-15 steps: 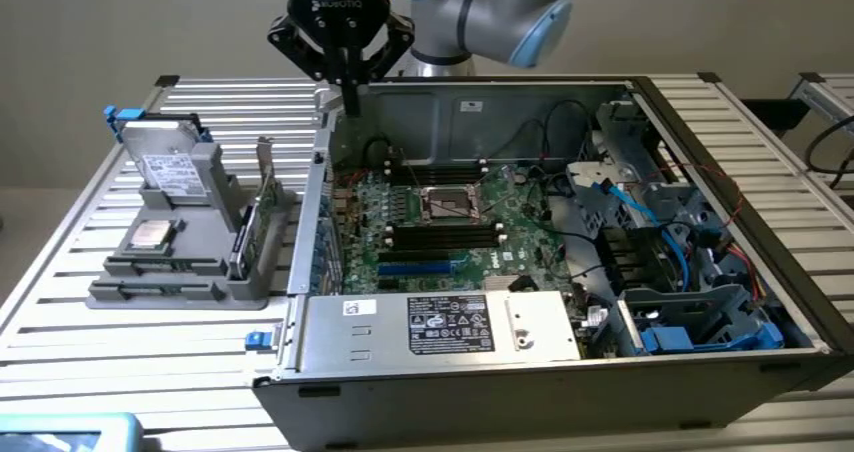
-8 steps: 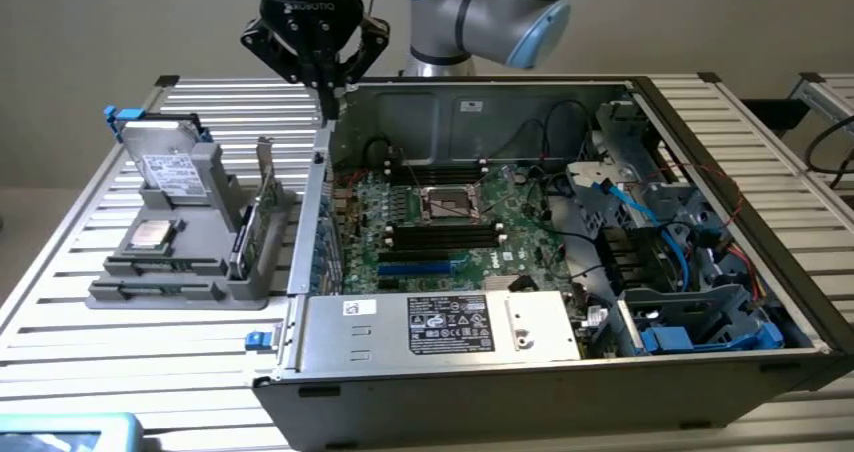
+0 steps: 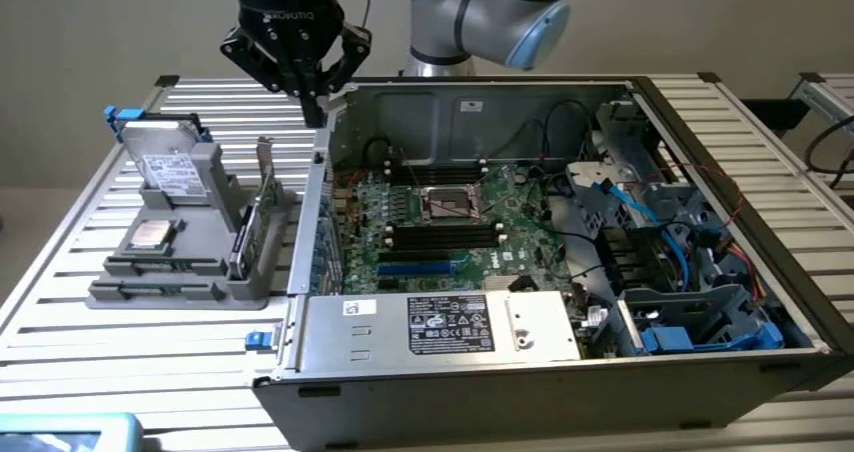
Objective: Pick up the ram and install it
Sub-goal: 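Reach for the ram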
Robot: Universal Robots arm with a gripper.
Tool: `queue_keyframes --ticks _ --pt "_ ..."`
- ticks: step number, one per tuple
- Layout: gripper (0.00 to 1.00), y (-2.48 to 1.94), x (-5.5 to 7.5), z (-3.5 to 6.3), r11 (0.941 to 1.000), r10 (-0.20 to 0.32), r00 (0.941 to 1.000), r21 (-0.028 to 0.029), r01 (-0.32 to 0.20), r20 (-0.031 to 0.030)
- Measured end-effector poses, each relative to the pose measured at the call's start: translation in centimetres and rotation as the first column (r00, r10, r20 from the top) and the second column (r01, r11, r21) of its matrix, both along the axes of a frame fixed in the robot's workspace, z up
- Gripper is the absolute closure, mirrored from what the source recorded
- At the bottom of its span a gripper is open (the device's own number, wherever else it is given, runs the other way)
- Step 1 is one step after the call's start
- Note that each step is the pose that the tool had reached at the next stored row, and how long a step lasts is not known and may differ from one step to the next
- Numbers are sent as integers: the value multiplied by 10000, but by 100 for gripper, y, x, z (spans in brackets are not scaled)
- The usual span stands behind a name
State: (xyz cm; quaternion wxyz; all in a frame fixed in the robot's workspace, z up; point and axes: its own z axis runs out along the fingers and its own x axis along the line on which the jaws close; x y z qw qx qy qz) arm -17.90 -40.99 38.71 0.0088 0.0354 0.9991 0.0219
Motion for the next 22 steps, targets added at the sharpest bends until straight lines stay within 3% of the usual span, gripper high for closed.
queue_keyframes --ticks 4,11,22 --pt "89 -19 -104 -41 10000 1 10000 -44 -1 -35" --pt "89 -20 -426 -130 10000 -1 10000 -96 0 -82" --pt "89 -25 -883 -317 9999 0 9999 -117 -1 -104"
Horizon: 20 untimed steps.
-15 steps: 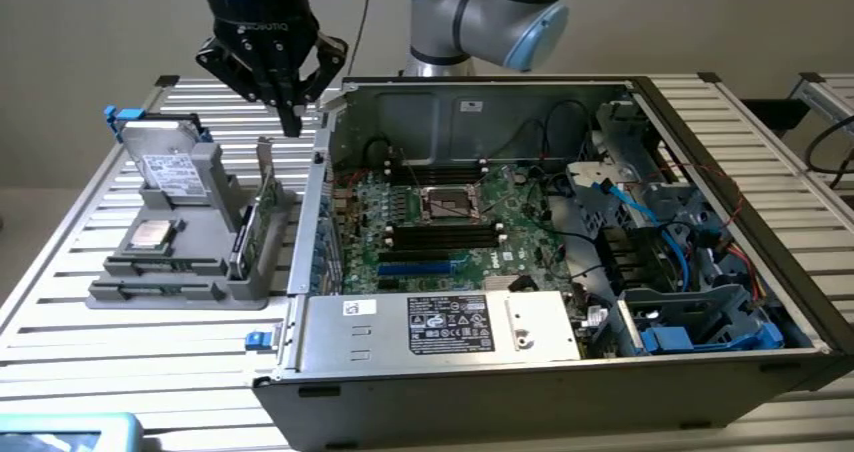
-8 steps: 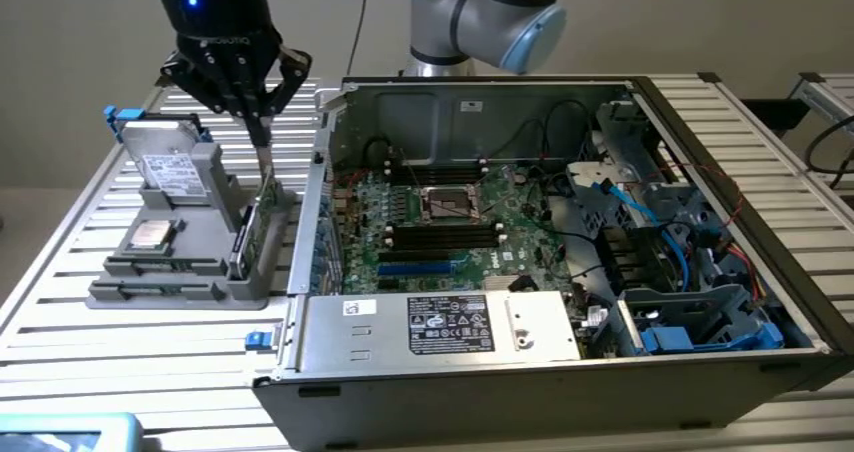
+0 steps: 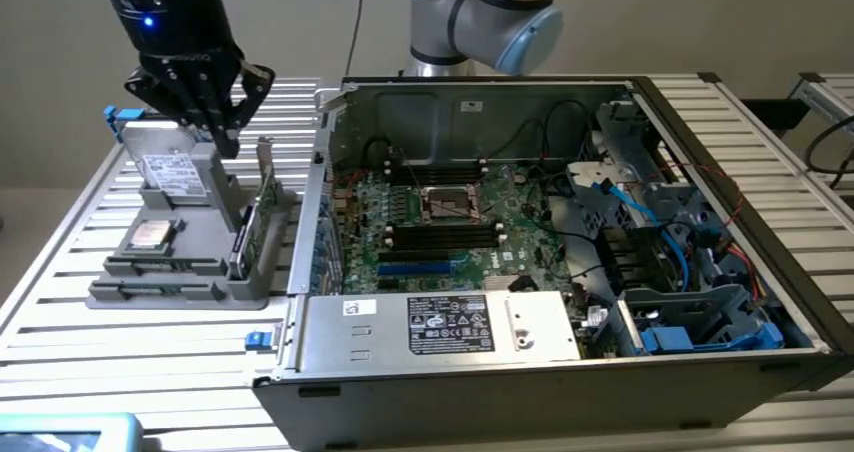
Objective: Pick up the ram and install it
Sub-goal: 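Reach for the ram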
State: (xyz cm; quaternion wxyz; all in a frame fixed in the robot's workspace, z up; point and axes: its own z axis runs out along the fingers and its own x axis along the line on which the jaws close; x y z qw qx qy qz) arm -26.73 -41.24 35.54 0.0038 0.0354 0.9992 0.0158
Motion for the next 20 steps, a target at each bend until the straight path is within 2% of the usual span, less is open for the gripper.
queue_keyframes --ticks 6,13,20 --pt "89 0 -274 -85 10000 1 10000 -31 -1 -5" --pt "89 -3 -578 -130 10000 8 10000 -61 -8 -14" --pt "89 -50 -695 -177 10000 36 10000 -61 -36 -74"
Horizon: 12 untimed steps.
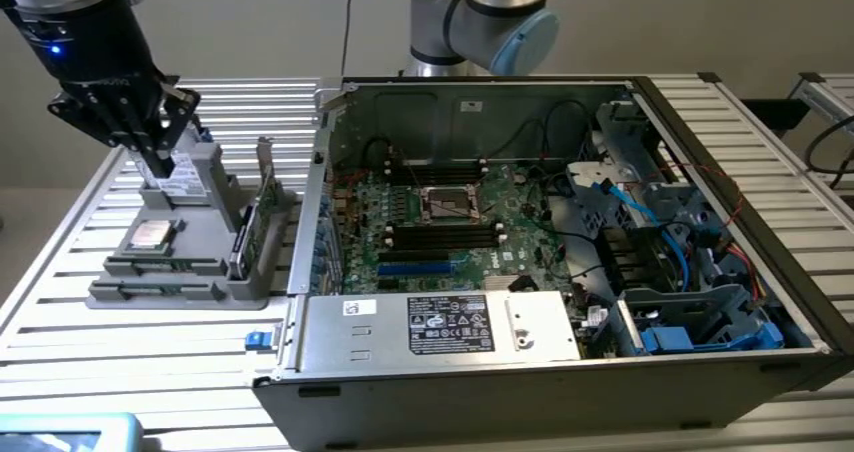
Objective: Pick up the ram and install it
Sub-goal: 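Reach for the ram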
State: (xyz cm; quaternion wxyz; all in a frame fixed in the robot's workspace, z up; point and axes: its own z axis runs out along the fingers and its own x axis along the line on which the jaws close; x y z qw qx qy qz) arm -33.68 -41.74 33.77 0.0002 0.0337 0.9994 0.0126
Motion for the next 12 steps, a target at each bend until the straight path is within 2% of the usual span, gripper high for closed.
queue_keyframes --ticks 12 --pt "89 -87 -186 -74 10000 43 9999 -1 -43 -105"
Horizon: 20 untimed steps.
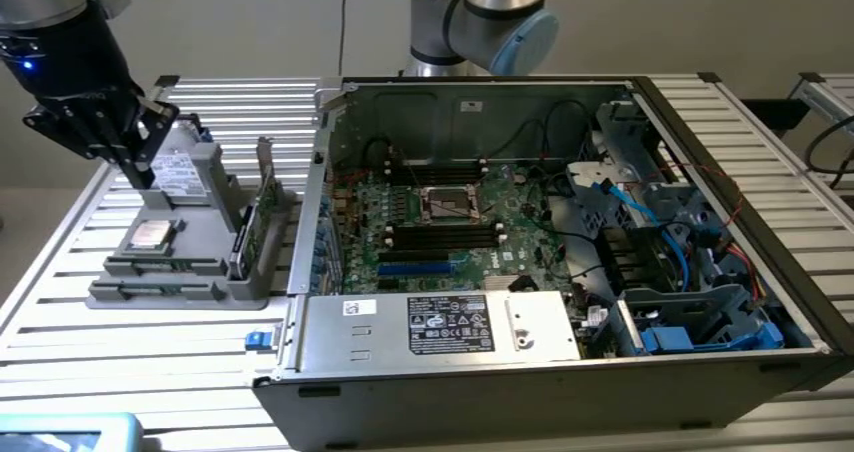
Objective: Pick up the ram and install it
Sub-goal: 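Reach for the ram, then pick up the ram and move it above insertion slot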
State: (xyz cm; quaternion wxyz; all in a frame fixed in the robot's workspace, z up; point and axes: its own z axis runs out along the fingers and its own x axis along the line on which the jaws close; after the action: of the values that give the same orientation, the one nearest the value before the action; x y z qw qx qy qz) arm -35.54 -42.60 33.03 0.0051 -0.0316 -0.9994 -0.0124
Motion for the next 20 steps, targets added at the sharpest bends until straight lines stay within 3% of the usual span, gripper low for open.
queue_keyframes --ticks 5,20 --pt "89 -26 -74 -36 10000 13 10000 -5 -14 -23" --pt "89 -26 -75 -36 10000 26 10000 -7 -26 -24"
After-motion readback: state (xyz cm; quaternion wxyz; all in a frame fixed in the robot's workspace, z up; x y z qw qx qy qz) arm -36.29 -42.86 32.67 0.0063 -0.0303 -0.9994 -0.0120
